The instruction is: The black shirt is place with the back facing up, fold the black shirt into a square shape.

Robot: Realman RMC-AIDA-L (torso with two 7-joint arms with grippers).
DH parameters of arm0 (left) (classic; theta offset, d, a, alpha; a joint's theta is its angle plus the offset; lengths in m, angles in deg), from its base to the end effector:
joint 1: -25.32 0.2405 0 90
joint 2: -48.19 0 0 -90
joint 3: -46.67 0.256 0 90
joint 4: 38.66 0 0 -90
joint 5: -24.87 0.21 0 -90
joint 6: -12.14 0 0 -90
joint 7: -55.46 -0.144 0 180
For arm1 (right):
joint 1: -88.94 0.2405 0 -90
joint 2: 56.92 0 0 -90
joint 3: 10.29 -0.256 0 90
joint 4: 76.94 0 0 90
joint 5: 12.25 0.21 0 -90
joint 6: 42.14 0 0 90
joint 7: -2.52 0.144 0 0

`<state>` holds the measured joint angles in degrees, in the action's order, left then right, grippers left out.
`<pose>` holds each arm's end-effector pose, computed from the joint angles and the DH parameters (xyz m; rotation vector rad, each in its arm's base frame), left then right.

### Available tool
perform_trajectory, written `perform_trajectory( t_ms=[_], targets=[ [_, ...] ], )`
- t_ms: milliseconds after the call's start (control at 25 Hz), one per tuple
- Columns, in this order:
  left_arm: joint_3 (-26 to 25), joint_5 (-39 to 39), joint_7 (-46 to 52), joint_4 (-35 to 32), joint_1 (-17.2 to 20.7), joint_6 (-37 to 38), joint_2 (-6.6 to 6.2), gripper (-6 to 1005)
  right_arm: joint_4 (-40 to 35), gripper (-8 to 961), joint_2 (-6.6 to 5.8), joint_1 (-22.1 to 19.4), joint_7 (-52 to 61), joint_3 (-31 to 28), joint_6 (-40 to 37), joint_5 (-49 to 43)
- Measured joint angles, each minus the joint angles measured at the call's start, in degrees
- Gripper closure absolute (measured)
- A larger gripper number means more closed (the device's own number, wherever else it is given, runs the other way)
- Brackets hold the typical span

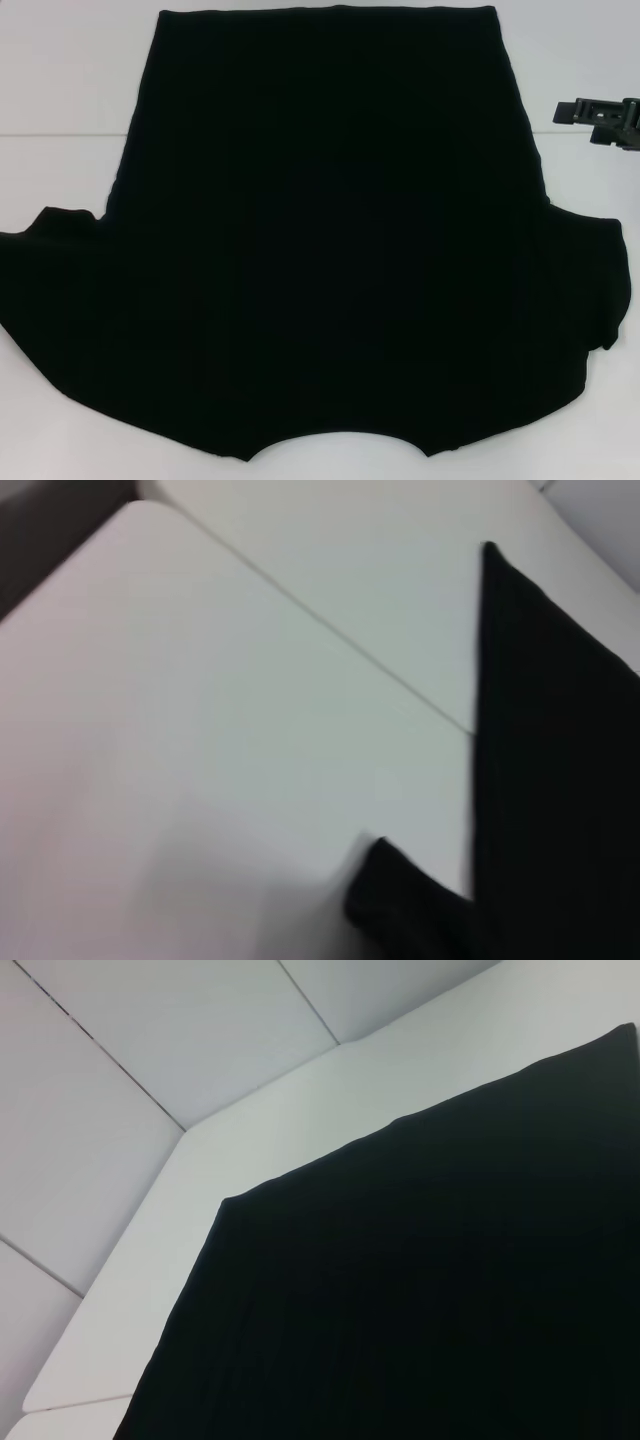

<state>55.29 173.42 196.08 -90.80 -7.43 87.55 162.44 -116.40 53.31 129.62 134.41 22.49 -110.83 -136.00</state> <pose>-0.3732 0.3472 0.1343 -1.5650 -1.7841 -0.5127 0.2686 0.4324 0.0950 -2.0329 1.4841 0.6649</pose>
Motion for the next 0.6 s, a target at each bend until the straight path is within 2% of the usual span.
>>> perform_trajectory(
  t_ms=[160,320,440,600],
  targets=[
    [2.04,-0.31,0.03,0.19,-1.62,2.44,-0.01,1001,0.00,140,-0.01,0.06,-0.03,0.00,-0.03,0.00],
    [4.80,-2.20,-0.23,0.27,-3.77,7.57,0.56,1001,0.00,141,-0.01,0.08,-0.01,-0.01,-0.01,0.00],
    [10.29,-5.57,-0.37,0.35,-5.13,10.83,1.26,1000,0.02,143,-0.01,0.05,-0.07,0.00,0.12,-0.01],
    [20.33,-7.67,-0.18,0.46,-6.69,12.26,2.57,996,0.05,145,-0.01,0.01,-0.14,0.00,0.24,-0.03]
  ],
)
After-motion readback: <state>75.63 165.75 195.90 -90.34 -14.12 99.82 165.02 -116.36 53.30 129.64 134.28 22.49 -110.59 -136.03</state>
